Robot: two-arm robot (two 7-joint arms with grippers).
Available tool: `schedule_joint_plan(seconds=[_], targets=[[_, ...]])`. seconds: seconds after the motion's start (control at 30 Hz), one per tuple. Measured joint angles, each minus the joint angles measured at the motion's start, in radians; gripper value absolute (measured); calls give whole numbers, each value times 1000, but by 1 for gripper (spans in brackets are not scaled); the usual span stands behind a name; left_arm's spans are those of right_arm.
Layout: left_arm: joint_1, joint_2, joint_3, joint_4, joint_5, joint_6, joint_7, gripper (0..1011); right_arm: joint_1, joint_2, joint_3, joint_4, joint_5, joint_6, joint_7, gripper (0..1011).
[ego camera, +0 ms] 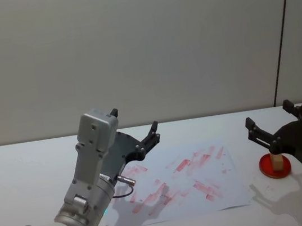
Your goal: Use the one hand to pick up the stamp and affix it onto the A4 paper.
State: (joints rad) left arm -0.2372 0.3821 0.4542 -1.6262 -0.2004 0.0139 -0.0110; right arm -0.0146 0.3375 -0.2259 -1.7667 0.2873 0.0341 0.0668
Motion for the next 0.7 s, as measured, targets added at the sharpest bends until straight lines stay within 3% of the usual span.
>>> schedule_joint_plan(seconds=[0.7], targets=[[0,0,0,0,0,0,0,1002,0,0,0,0,0,0,0,1001]])
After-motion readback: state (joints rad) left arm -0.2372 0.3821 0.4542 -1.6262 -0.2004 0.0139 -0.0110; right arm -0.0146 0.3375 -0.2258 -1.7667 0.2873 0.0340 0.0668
